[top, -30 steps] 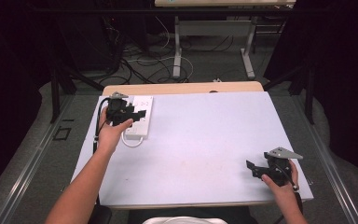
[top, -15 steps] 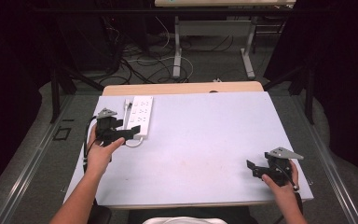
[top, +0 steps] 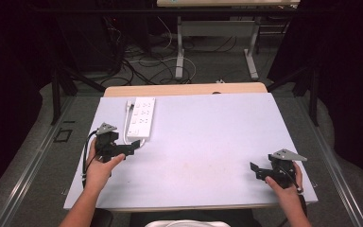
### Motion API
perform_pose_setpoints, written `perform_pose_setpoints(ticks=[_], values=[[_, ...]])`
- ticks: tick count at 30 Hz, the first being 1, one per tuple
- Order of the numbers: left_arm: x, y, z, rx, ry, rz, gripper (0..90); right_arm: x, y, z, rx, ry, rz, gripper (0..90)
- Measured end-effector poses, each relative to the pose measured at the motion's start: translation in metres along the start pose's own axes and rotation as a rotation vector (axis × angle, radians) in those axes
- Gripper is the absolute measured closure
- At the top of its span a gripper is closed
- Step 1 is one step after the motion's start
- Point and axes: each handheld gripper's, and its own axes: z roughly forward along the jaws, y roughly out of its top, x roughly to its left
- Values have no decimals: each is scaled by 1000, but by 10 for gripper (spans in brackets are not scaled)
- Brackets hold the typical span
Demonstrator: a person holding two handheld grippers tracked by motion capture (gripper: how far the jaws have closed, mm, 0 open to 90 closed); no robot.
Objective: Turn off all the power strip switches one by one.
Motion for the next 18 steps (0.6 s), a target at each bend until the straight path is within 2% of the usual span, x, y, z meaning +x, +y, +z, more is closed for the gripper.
perform_pose_setpoints(ticks=[3, 6, 8, 16, 18], values=[[2, -8, 0, -14, -7, -2, 4, 0, 0, -1, 9, 6, 7, 161], [6, -15, 0, -3, -14, 11, 4, -2, -1, 0, 8, 0, 3, 161], [8, -18, 0, -5, -7, 2, 4, -3, -1, 0, 6, -10, 2, 161], [10, -27, 10, 11, -10, 4, 5, -4, -2, -1, 1, -16, 20, 161], [10, -28, 12, 11, -9, 4, 5, -6, -2, -2, 6, -7, 11, 161]])
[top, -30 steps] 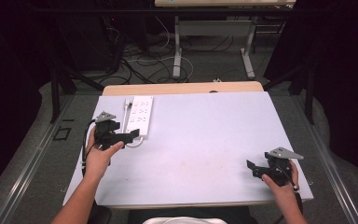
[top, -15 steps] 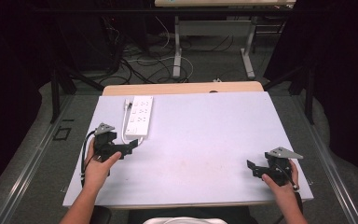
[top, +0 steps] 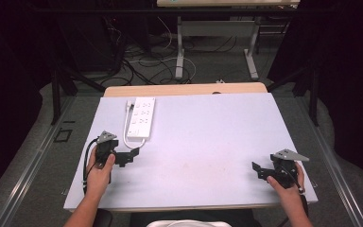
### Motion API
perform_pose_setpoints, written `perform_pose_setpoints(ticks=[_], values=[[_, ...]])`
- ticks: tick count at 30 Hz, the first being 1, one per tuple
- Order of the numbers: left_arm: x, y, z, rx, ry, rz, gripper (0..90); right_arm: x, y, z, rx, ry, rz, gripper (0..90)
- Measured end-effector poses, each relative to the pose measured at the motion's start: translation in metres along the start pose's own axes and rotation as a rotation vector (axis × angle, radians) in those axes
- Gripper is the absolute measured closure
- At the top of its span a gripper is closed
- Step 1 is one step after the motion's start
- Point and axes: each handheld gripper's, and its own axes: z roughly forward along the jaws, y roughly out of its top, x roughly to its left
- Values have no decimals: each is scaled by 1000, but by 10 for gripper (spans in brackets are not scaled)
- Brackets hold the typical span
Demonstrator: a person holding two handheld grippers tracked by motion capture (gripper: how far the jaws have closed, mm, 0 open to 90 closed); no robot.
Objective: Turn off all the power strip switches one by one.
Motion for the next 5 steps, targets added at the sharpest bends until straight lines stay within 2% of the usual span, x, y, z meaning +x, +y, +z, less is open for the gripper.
perform_pose_setpoints(ticks=[4, 5], values=[[2, -1, 0, -8, 16, -3, 5, 0, 0, 0, 1, -2, 8, 161], [3, 0, -1, 6, 11, -1, 5, 0, 0, 0, 0, -3, 8, 161]])
